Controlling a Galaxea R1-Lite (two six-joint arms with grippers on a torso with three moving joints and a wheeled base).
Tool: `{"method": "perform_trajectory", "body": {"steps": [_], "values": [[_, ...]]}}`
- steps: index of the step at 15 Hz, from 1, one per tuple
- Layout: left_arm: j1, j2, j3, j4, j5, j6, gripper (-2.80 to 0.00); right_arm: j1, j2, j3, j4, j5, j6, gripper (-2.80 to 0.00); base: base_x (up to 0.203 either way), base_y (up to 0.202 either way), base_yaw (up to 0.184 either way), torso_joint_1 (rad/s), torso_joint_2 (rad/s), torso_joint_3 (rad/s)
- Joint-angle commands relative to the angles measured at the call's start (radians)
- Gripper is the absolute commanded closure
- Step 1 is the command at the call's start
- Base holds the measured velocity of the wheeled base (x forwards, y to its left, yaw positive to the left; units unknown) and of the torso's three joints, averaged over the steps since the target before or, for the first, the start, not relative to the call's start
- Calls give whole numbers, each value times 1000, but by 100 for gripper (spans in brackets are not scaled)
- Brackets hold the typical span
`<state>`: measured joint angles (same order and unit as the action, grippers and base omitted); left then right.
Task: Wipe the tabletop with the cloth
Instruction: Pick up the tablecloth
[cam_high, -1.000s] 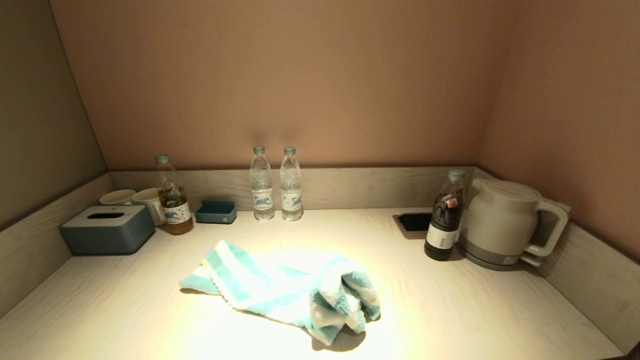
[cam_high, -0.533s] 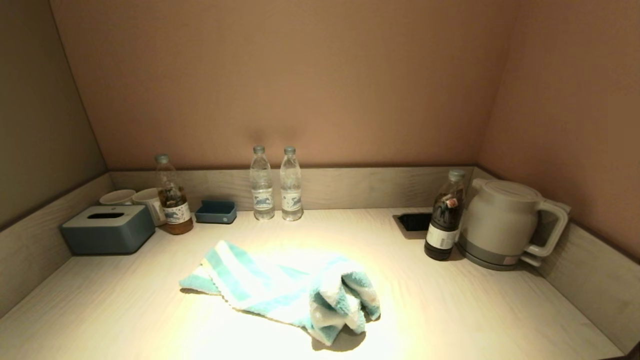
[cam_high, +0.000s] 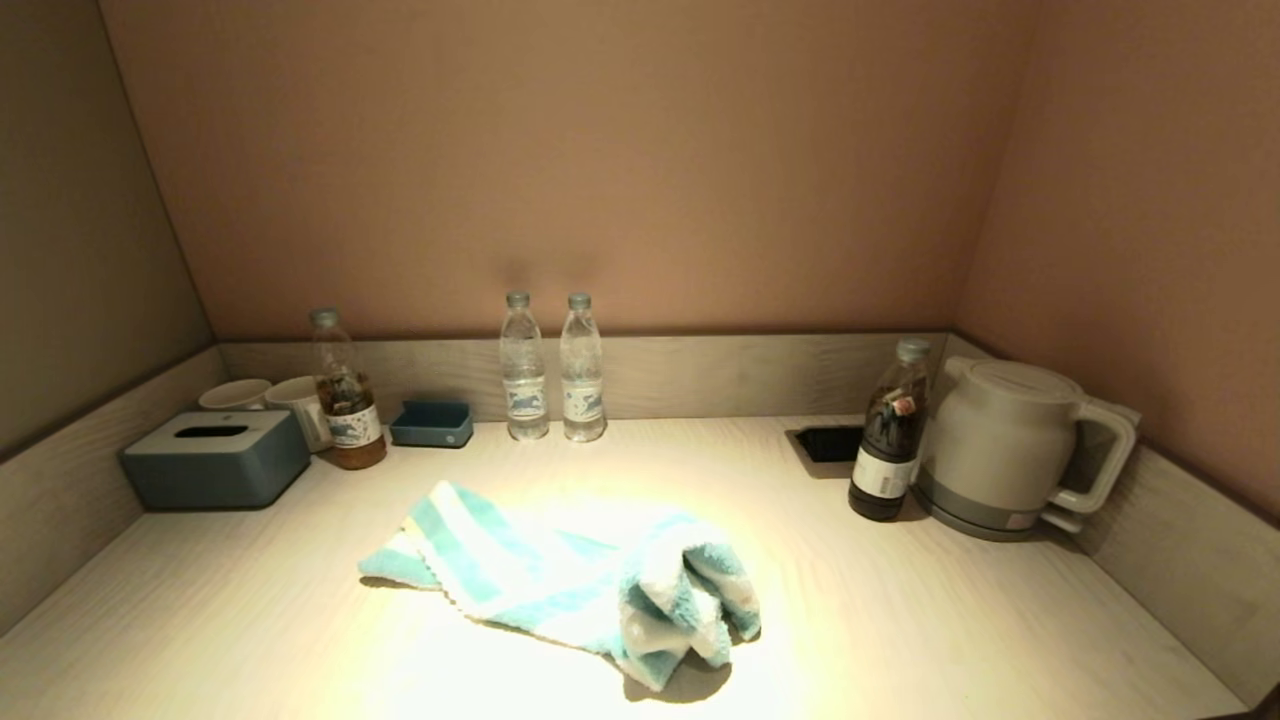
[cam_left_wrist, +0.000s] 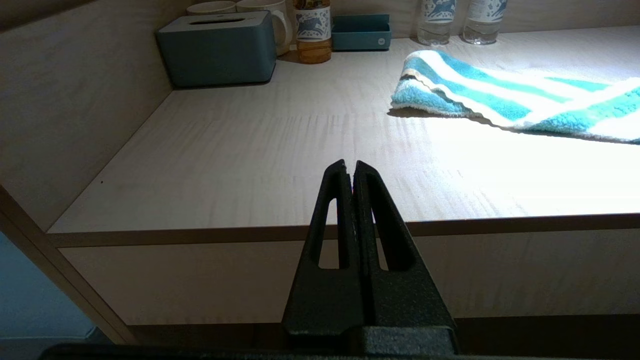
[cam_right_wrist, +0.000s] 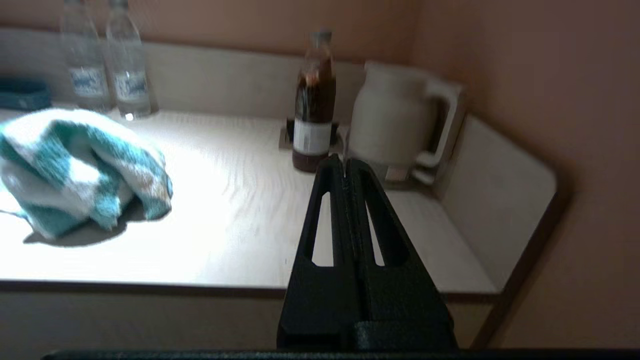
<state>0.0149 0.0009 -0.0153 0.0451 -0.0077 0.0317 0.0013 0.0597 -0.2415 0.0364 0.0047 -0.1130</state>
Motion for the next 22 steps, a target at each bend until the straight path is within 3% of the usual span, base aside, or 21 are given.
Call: {"method": "perform_trajectory", "body": {"steps": [1, 7, 12, 18, 22], "values": [[0, 1, 0, -1, 0, 1, 0, -1, 214, -142, 48, 40, 6, 0, 0, 0, 0, 0, 0, 0], [0, 1, 0, 1, 0, 1, 0, 16, 733, -335, 15, 178, 169, 0, 0, 0, 0, 0, 0, 0], [0, 1, 0, 1, 0, 1, 0, 49, 1162, -429, -72, 223, 258, 0, 0, 0, 0, 0, 0, 0], [0, 1, 0, -1, 0, 1, 0, 146, 1424, -539, -119, 231, 353, 0, 0, 0, 0, 0, 0, 0], [0, 1, 0, -1, 0, 1, 0, 229, 1497, -602, -121, 233, 434, 0, 0, 0, 0, 0, 0, 0]]}}
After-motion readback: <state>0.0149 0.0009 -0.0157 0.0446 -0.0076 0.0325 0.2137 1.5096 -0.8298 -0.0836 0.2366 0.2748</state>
